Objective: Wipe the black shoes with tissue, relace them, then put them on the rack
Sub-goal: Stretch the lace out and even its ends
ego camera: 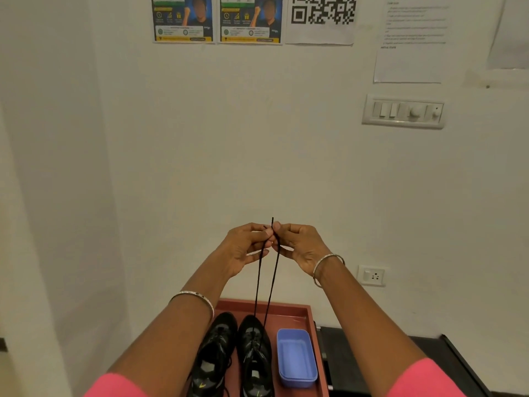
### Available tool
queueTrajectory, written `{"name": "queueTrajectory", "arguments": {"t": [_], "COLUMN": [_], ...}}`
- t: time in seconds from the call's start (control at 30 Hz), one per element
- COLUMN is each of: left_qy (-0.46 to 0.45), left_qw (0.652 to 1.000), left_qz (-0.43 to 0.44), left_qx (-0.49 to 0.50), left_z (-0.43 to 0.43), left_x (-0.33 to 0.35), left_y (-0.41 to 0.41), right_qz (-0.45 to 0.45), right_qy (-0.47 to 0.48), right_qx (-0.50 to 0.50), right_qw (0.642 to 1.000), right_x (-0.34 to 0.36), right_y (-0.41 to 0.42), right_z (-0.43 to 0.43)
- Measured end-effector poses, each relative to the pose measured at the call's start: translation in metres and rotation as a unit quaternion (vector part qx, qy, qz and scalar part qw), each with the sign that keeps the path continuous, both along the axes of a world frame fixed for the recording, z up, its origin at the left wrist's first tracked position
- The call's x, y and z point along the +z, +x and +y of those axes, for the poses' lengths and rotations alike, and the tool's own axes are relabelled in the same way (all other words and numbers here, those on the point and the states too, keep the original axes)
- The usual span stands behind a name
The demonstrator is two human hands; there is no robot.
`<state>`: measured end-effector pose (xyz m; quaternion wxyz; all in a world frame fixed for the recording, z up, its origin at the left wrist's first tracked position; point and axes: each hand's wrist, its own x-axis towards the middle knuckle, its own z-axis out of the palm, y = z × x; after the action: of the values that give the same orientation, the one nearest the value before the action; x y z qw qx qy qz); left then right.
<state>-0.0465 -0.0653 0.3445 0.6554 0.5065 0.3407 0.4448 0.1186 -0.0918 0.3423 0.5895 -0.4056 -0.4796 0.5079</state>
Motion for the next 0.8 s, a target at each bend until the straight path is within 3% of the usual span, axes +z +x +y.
{"name": "queueTrajectory", "arguments": {"t": [0.1,0.2,0.3,0.4,0.5,0.57,0.6,0.63,0.73,0.8], "left_qy": [0.071,0.223,0.418,0.579,0.664,0.682,0.672,0.641,0.444,0.294], "left_qw": [0.994,0.955,0.861,0.740,0.621,0.575,0.580,0.610,0.797,0.900], "left_qz": [0.036,0.101,0.189,0.279,0.381,0.422,0.429,0.432,0.364,0.271], "left_qx": [0.077,0.166,0.221,0.197,0.166,0.163,0.167,0.172,0.184,0.173], "left_z": [-0.002,-0.003,0.004,0.012,0.015,0.017,0.017,0.018,0.019,0.021], "left_x": [0.001,-0.004,-0.014,-0.025,-0.032,-0.030,-0.028,-0.024,-0.011,-0.001], "left_y": [0.005,0.015,0.022,0.018,0.012,0.012,0.014,0.016,0.022,0.023], "right_qz": [-0.038,-0.041,-0.047,-0.036,-0.031,-0.053,-0.063,-0.070,-0.082,-0.154], "right_qy": [0.022,0.012,-0.023,-0.115,-0.190,-0.185,-0.163,-0.128,0.008,0.087], "right_qx": [-0.011,-0.059,-0.103,-0.089,-0.044,-0.047,-0.061,-0.082,-0.133,-0.147], "right_qw": [0.999,0.997,0.993,0.989,0.980,0.980,0.983,0.986,0.988,0.973], "right_x": [0.000,-0.003,-0.005,-0.004,-0.003,-0.002,-0.002,-0.002,-0.009,-0.015], "right_y": [0.000,-0.009,-0.017,-0.011,-0.003,-0.002,-0.004,-0.005,-0.009,-0.013], "right_z": [0.001,0.007,0.015,0.023,0.026,0.025,0.025,0.026,0.026,0.022]}}
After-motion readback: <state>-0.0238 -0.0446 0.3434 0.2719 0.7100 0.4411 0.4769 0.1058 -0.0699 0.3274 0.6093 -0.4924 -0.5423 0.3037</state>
